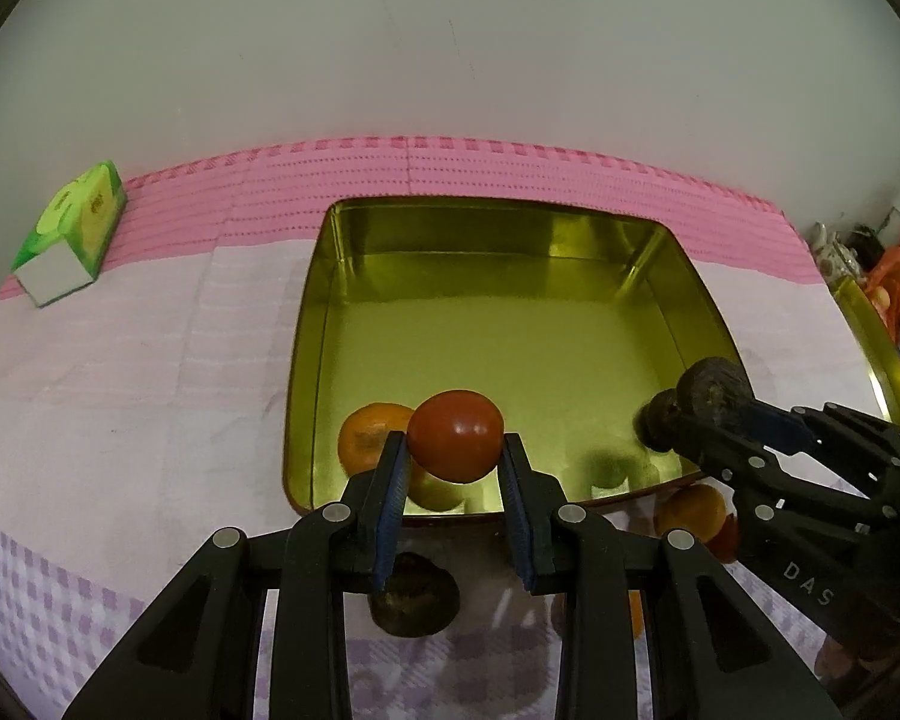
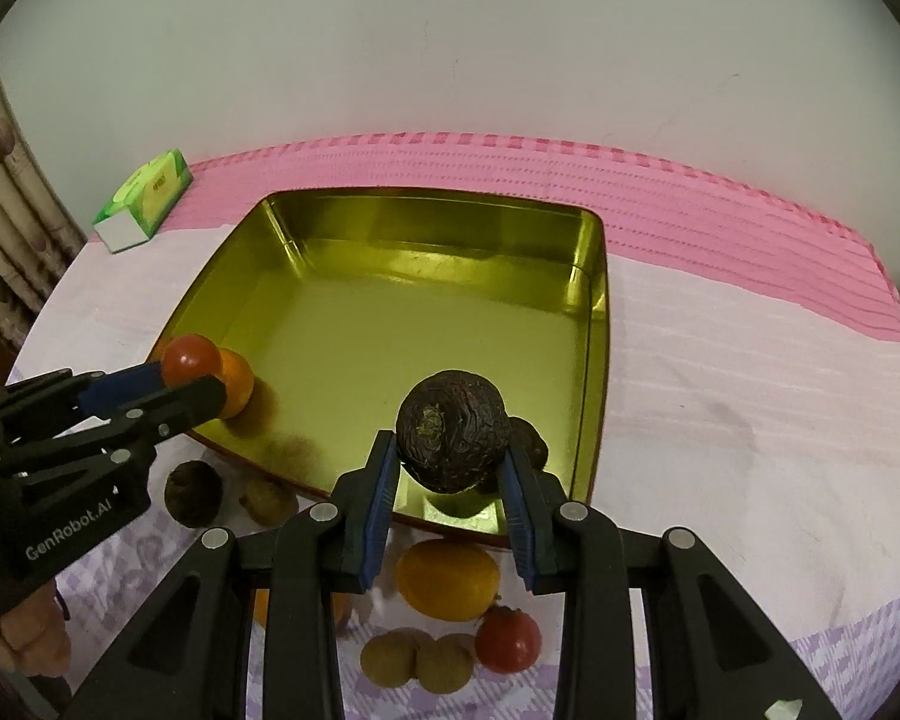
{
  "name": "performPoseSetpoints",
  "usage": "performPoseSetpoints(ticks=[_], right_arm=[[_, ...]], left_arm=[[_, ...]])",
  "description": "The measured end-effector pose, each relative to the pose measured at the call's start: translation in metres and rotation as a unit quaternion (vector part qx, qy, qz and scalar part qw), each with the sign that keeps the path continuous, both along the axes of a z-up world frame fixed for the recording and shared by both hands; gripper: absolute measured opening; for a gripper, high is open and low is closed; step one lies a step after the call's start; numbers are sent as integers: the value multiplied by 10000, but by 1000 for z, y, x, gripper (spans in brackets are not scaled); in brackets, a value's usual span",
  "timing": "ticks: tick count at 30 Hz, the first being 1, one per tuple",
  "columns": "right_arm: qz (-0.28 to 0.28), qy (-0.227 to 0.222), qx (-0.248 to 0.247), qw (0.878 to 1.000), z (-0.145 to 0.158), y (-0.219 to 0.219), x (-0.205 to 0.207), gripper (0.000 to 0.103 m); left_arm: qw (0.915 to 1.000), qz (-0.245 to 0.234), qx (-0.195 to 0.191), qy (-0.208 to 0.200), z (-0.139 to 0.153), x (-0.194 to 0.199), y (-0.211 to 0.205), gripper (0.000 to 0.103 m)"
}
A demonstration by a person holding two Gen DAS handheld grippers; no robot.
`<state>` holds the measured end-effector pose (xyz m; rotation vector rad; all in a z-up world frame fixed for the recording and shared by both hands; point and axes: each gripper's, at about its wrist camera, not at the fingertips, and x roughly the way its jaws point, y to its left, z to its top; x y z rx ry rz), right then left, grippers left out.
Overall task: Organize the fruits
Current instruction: 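Carry the tomato and dark fruit toward the red tin with both grippers, then lower both fruits into the tin and open both grippers, then withdraw both grippers from the tin back over the loose fruits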
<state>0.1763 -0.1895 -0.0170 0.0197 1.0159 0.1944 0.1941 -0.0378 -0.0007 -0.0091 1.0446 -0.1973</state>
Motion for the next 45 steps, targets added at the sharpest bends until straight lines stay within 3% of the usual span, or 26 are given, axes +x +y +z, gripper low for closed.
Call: performPoseSetpoints(ticks=[26, 45], right_arm=[[-34, 39, 48, 10000, -3, -1, -4, 32], [-115, -203, 106, 9997, 16, -7, -43, 32]], left_arm=[[9999, 14, 94, 107, -11, 3, -5, 35], [9994, 106, 168, -278, 15, -49, -2, 35]])
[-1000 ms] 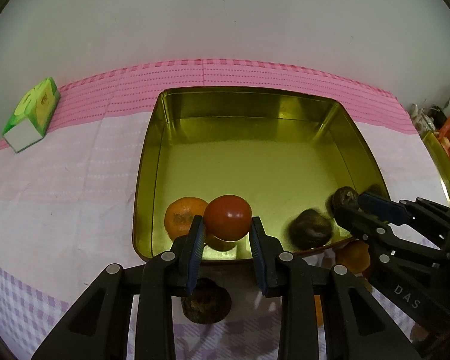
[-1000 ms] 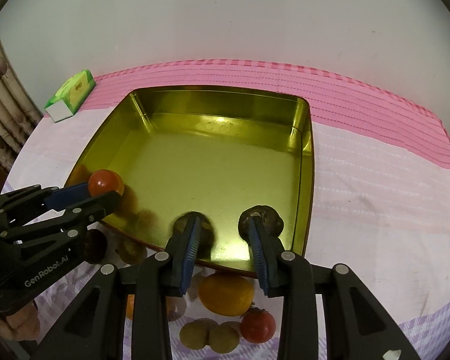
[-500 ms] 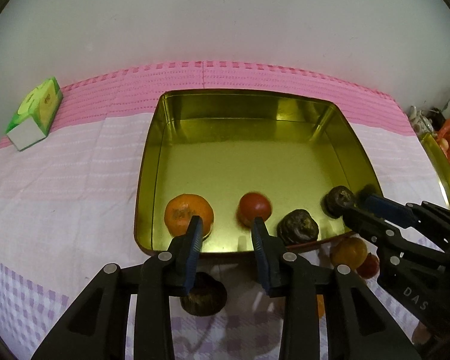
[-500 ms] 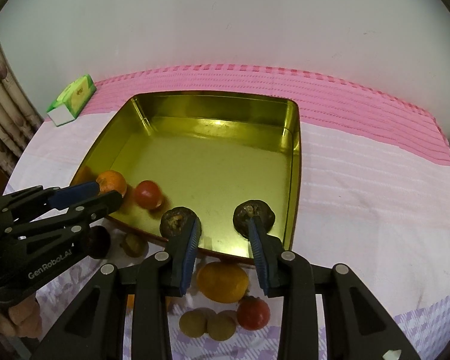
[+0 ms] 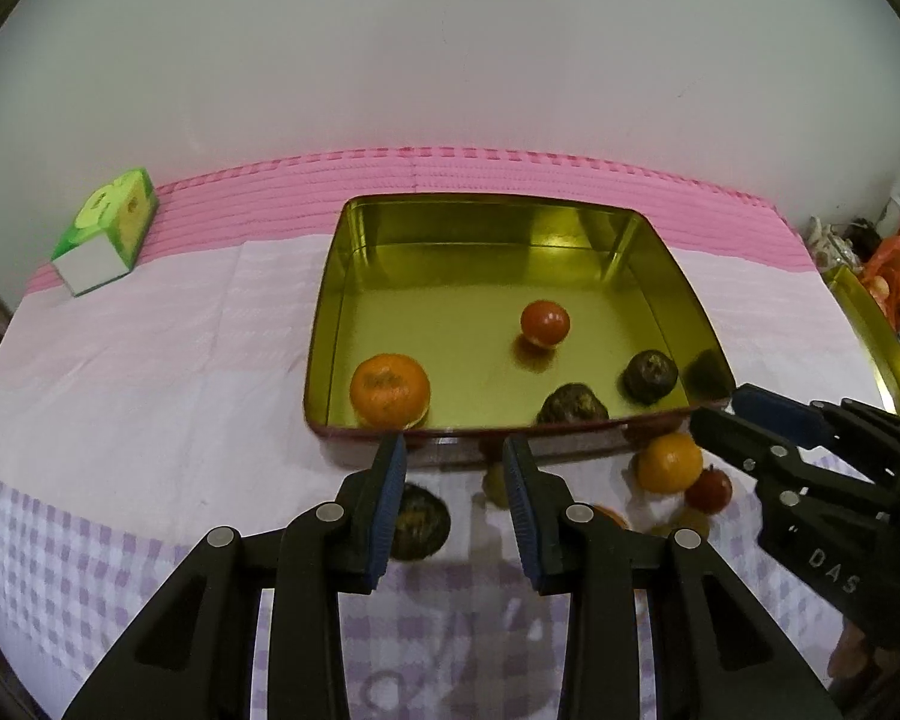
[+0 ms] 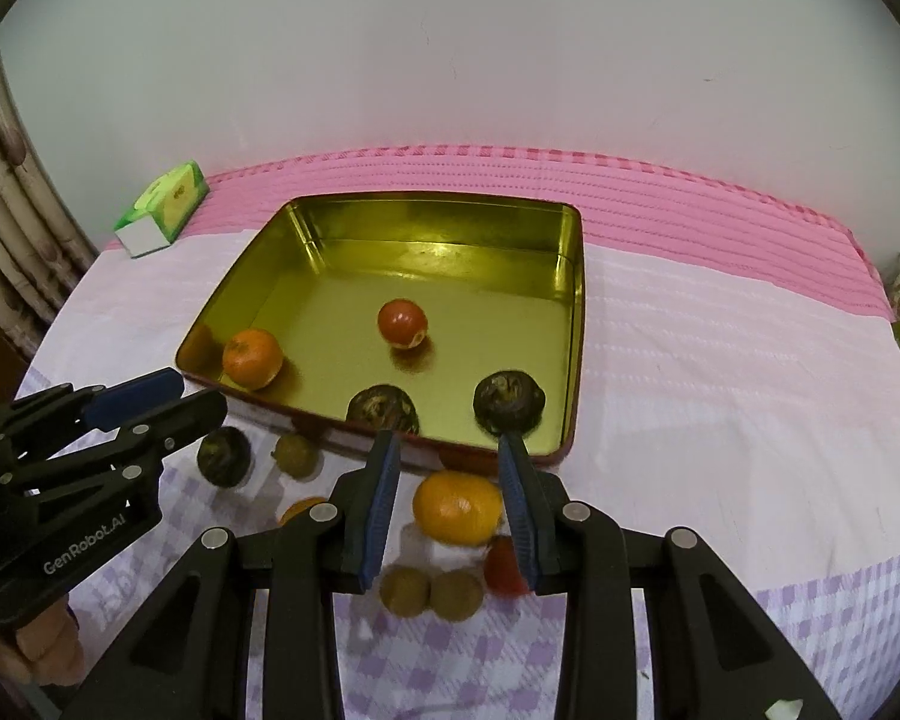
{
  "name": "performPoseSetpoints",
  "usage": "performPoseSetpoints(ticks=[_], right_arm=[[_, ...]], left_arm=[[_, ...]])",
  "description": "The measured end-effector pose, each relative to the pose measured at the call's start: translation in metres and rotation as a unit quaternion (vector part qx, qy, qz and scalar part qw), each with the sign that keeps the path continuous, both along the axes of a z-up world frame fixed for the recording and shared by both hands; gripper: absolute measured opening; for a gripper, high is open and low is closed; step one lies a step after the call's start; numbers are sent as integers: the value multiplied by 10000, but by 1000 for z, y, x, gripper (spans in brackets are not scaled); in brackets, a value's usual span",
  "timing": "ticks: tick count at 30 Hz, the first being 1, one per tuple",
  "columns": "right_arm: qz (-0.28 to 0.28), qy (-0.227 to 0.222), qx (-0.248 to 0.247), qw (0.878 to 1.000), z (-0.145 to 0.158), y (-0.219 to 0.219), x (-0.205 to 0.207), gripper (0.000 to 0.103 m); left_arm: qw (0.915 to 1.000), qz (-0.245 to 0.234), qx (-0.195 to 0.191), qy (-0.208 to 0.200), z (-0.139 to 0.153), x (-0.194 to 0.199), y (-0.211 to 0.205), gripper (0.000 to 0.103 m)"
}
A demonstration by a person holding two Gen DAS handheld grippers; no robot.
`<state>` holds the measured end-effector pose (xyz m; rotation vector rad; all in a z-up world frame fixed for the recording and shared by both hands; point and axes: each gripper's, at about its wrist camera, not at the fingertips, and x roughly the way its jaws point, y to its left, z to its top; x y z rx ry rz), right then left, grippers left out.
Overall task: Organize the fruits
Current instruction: 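Withdraw both grippers from the tin back over the loose fruits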
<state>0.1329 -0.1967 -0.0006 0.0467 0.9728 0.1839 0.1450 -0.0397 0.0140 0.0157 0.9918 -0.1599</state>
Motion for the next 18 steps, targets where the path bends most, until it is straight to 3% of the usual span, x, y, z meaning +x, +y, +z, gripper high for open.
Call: performPoseSetpoints(ticks=[18], right_arm=[[-234, 177, -10, 9996, -14, -26, -54, 32]], left_arm=[[9989, 317, 67, 345, -34, -60, 30, 35]])
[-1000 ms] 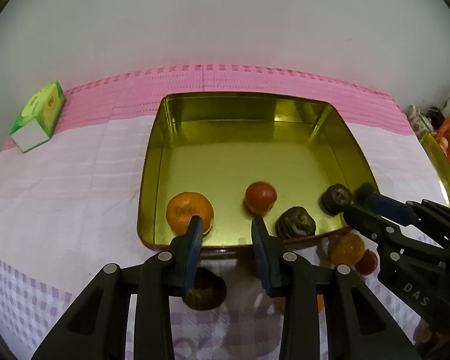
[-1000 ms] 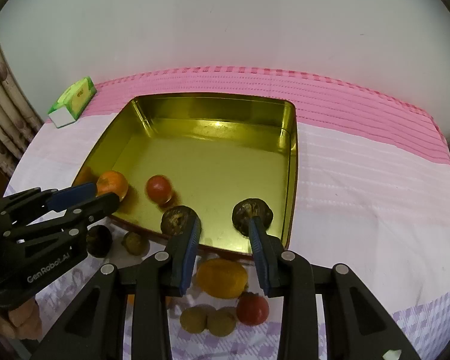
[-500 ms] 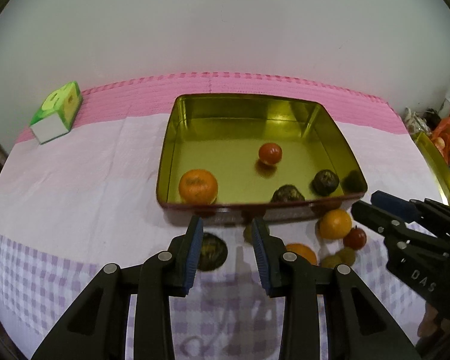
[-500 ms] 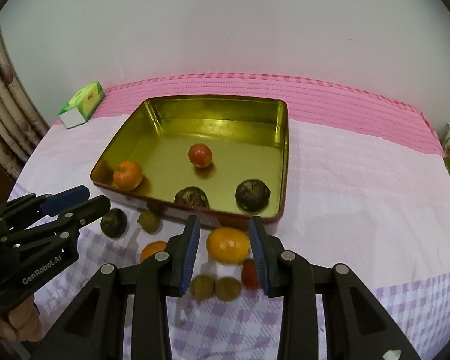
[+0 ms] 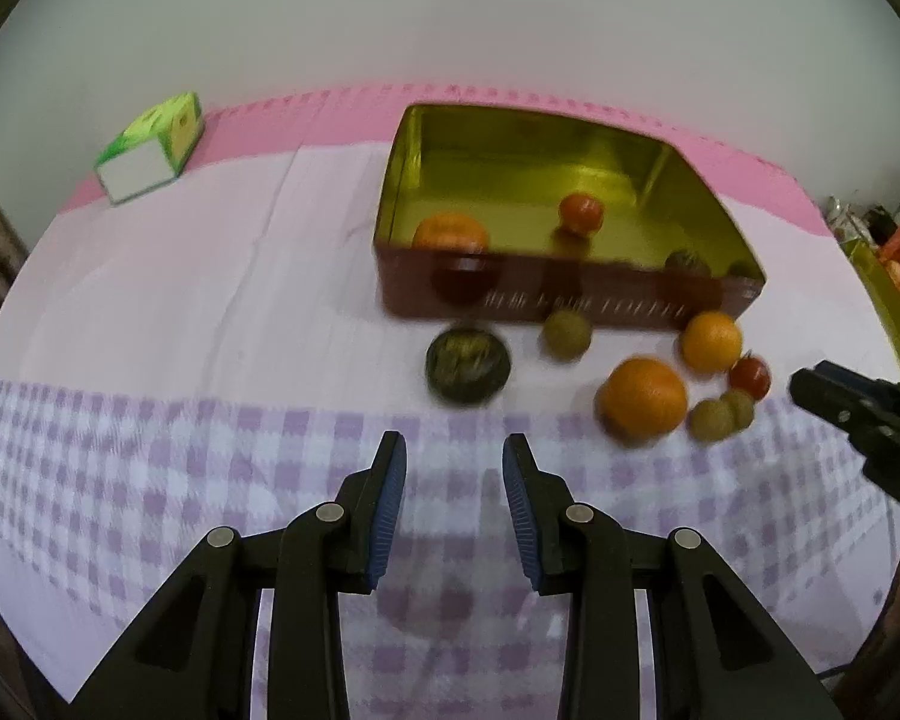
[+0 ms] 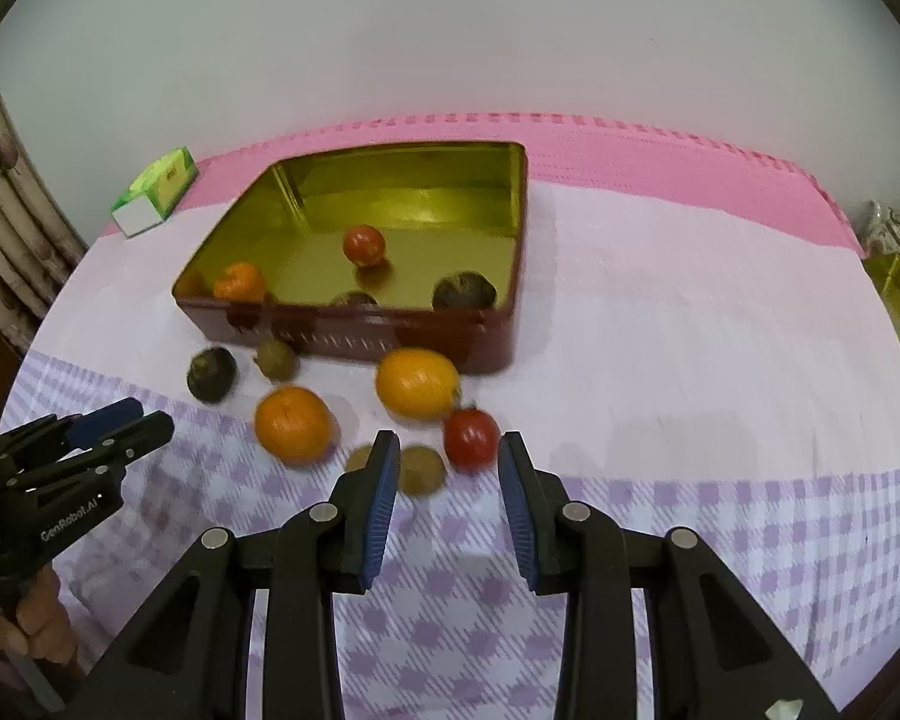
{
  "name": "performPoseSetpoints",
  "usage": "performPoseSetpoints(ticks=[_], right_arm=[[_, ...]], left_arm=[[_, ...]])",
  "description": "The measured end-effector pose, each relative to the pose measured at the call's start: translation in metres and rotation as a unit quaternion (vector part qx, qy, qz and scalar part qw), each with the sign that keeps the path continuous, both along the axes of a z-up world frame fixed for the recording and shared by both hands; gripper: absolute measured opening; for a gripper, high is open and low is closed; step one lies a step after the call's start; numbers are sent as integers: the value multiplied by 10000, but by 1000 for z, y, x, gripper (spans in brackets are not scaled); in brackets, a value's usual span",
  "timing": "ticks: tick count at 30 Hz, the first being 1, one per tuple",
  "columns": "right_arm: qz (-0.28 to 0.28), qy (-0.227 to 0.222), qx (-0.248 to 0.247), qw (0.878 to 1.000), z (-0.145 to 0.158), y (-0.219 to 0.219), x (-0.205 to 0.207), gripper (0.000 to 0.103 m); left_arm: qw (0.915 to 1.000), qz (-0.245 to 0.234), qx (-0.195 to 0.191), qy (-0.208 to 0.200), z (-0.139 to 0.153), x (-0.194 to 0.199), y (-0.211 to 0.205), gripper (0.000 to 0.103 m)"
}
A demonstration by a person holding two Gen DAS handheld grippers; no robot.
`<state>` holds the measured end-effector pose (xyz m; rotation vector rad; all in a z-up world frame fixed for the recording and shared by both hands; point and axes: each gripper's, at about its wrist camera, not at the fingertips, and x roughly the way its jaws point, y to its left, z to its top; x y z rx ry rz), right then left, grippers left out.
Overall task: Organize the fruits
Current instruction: 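Withdraw both grippers from the tin back over the loose fruits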
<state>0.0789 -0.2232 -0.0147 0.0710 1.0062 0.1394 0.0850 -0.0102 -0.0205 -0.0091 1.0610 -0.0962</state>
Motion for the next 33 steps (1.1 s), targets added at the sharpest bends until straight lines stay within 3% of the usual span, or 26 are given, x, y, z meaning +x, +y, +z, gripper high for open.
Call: performPoseSetpoints(ticks=[12, 33], right_arm=[[-174, 309, -3, 9994, -26, -16, -17, 32], [-61, 467, -231, 9986, -44, -9, 3, 32]], left_arm=[[9999, 50, 38, 146, -17, -12, 0, 35], [9998, 104, 103, 155, -28, -10, 2, 35]])
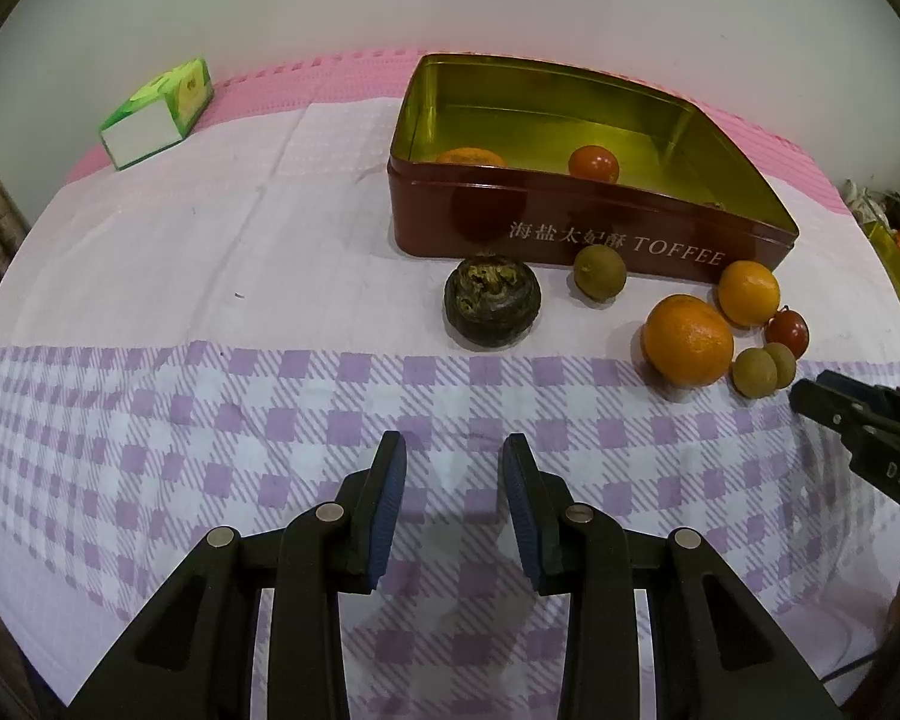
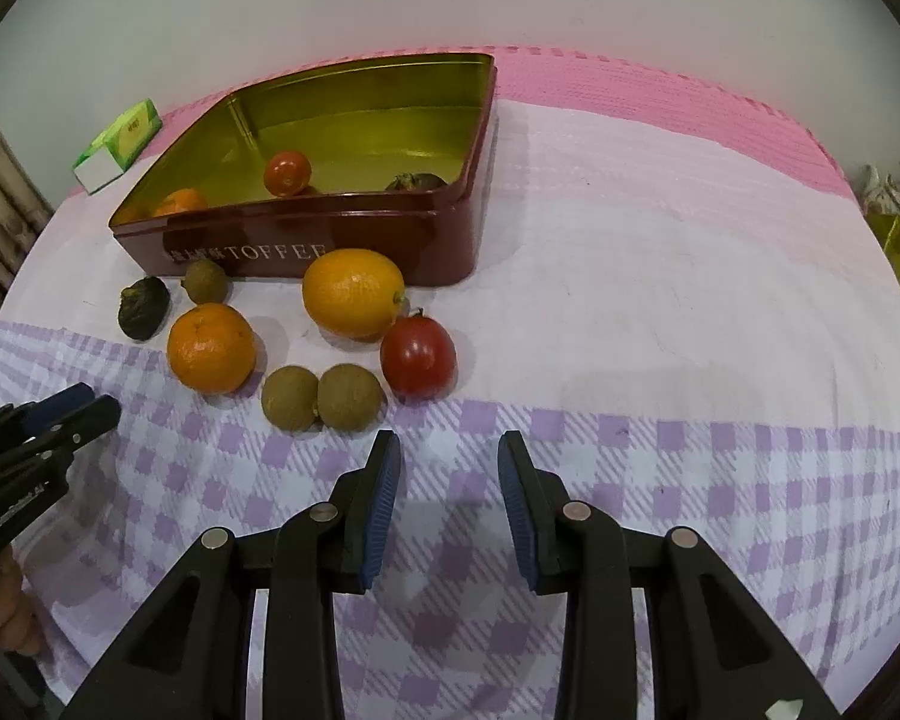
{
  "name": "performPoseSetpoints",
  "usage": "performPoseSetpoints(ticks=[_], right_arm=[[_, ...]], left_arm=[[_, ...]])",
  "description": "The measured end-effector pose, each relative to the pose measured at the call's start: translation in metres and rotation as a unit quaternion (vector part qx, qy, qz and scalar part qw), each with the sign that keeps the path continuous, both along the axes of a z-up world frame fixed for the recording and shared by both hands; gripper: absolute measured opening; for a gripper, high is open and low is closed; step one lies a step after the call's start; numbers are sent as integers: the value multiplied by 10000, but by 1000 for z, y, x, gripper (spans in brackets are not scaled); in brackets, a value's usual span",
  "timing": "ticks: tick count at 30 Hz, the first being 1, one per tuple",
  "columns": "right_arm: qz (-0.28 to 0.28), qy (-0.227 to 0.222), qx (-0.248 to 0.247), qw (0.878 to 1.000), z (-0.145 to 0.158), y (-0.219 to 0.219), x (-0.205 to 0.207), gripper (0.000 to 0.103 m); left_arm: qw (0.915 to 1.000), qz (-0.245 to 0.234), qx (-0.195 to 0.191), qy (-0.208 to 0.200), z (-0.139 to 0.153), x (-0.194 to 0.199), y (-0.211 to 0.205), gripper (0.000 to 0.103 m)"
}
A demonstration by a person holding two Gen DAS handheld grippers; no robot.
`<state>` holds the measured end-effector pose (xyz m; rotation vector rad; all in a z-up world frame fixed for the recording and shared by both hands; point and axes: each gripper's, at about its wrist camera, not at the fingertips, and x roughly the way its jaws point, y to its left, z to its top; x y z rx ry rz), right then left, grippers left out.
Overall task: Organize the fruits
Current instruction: 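Withdraw both grippers from the tin back over the loose fruits, then grasp the red tomato with the right gripper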
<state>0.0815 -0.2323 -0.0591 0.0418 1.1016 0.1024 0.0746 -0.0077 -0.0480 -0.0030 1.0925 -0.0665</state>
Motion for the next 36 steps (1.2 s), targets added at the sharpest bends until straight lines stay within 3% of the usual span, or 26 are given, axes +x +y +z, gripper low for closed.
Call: performPoseSetpoints(ticks=[11, 36], right_arm=[[231, -155, -341, 9990, -2, 14, 20, 32], [120, -212, -302, 9992, -2, 10, 16, 25]], left_arm=[[10000, -18, 11, -38, -1, 4, 1, 37], [9999, -112, 92, -66, -5, 18, 1, 45]])
